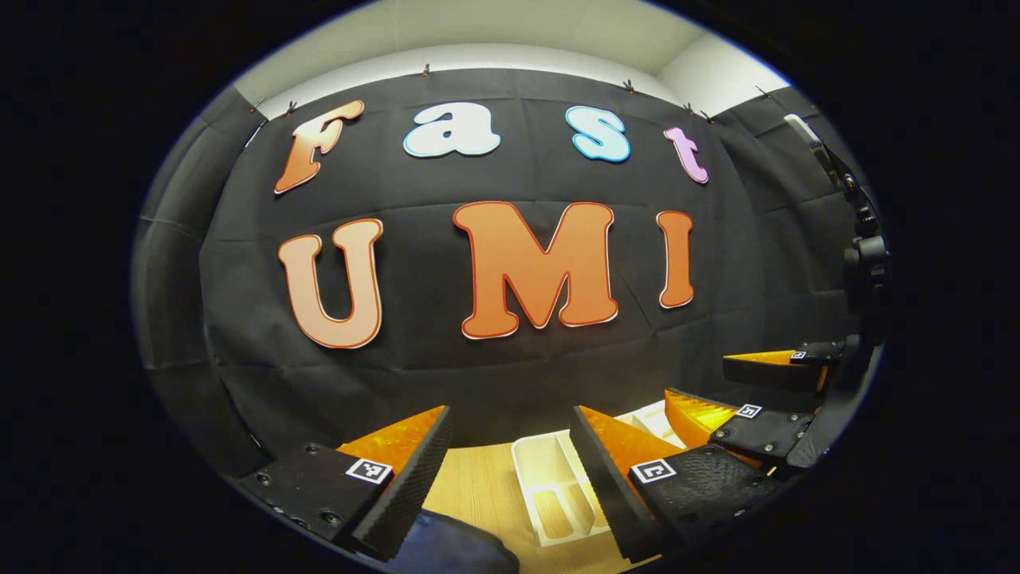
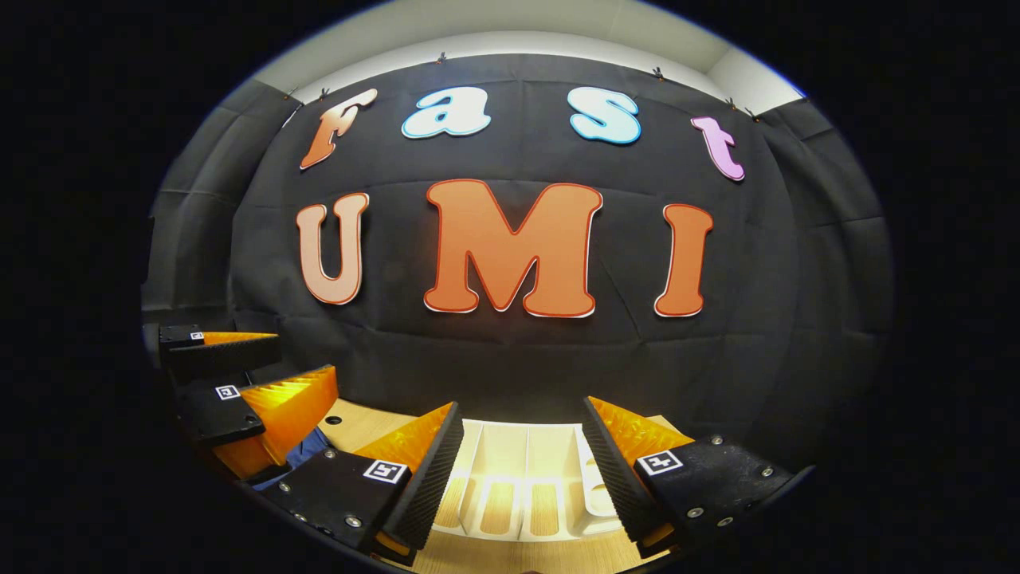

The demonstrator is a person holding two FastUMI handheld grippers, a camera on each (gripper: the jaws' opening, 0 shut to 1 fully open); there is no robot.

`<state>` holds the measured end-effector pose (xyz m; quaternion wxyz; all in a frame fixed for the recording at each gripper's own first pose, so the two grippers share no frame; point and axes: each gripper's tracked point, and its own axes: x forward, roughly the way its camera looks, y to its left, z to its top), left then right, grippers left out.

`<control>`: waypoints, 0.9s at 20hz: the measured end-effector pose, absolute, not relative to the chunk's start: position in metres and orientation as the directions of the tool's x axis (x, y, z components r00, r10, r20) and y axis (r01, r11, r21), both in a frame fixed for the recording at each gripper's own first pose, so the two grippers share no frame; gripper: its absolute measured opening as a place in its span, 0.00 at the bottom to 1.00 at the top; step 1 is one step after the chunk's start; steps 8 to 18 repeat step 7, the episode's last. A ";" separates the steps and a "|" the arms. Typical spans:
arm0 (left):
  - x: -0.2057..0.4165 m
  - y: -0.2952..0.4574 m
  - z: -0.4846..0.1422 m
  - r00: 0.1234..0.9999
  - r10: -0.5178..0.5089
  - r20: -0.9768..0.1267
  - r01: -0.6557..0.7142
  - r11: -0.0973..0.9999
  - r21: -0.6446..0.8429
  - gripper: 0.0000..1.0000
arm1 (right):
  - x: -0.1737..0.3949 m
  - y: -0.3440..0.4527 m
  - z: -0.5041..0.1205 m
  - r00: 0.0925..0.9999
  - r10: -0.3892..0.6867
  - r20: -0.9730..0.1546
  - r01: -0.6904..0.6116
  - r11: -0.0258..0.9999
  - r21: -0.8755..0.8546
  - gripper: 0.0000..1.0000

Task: Open the schoolbag, grab two books from the bookshelf and put them into the schoolbag.

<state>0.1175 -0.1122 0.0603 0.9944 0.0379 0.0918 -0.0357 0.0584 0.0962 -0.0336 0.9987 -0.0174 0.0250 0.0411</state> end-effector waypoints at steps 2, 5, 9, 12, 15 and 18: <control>0.120 -0.109 0.061 0.981 -0.059 -0.183 0.073 0.994 0.076 0.94 | 0.056 0.101 -0.035 0.993 0.098 -0.063 -0.100 0.995 -0.021 0.89; 0.123 -0.106 0.063 0.984 -0.059 -0.167 0.073 0.994 0.083 0.93 | 0.057 0.095 -0.030 0.996 0.079 -0.046 -0.081 0.996 -0.039 0.89; 0.122 -0.108 0.063 0.984 -0.066 -0.168 0.079 0.994 0.077 0.94 | 0.057 0.093 -0.029 0.997 0.067 -0.042 -0.069 0.997 -0.037 0.90; 0.122 -0.108 0.063 0.984 -0.066 -0.168 0.079 0.994 0.077 0.94 | 0.057 0.093 -0.029 0.997 0.067 -0.042 -0.069 0.997 -0.037 0.90; 0.122 -0.108 0.063 0.984 -0.066 -0.168 0.079 0.994 0.077 0.94 | 0.057 0.093 -0.029 0.997 0.067 -0.042 -0.069 0.997 -0.037 0.90; 0.122 -0.108 0.063 0.984 -0.066 -0.168 0.079 0.994 0.077 0.94 | 0.057 0.093 -0.029 0.997 0.067 -0.042 -0.069 0.997 -0.037 0.90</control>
